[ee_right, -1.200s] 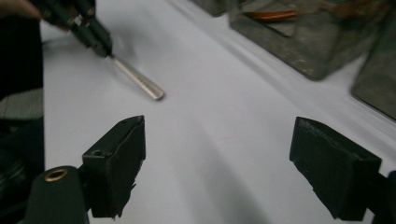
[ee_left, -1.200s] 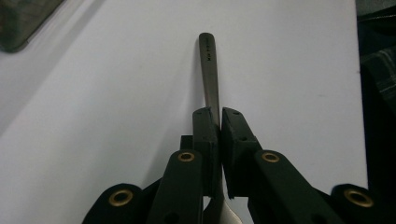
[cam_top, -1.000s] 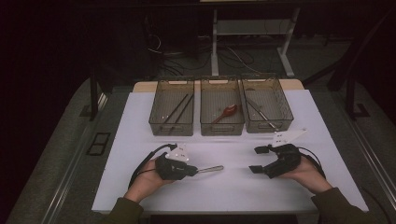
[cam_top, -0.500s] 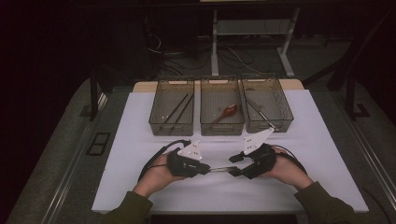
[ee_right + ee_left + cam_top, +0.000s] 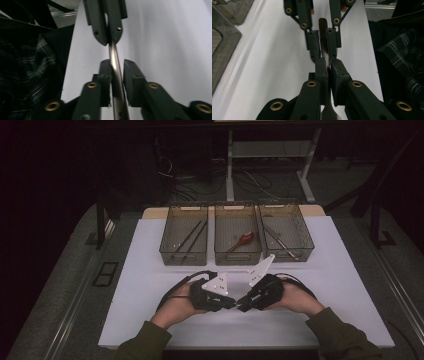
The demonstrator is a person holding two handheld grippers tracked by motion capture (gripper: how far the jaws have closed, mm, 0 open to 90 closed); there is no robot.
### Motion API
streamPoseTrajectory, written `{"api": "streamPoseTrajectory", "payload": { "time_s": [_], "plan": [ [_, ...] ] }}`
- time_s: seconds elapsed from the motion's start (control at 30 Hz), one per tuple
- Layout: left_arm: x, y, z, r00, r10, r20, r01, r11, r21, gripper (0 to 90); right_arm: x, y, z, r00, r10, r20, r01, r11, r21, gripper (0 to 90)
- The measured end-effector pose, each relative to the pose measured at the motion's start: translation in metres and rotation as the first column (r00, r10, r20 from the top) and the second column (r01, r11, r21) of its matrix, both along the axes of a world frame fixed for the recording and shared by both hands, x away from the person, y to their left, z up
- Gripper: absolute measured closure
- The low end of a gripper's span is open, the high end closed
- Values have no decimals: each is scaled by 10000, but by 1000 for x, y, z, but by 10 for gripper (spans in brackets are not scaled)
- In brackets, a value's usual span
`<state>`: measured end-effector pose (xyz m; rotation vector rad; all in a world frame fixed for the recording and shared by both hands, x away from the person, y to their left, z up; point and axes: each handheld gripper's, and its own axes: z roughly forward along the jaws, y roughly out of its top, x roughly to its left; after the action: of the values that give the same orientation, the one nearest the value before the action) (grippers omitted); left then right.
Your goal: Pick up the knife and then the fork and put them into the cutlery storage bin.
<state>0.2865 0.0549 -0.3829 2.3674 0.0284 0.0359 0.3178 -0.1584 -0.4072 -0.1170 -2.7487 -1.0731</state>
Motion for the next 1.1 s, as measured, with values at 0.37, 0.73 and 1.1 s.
{"api": "streamPoseTrajectory", "payload": {
  "time_s": [0.37, 0.73, 1.1],
  "plan": [
    [-1, 0, -2, 9997, -80, 227, 80, 10000, -5, 850, -4, 3, 0, 9995, 260, 165, -256, 9994, -235, 860],
    [5, 33, -3, 9838, 1792, -99, -1788, 9736, -1419, 521, 4, -12, -4, 9944, -830, 652, 883, 9926, -832, 858],
    [-2, 80, -21, 9123, 4013, -819, -4087, 8786, -2469, 324, 16, -46, -3, 9606, -2612, 952, 2692, 9594, -845, 857]
  ]
}}
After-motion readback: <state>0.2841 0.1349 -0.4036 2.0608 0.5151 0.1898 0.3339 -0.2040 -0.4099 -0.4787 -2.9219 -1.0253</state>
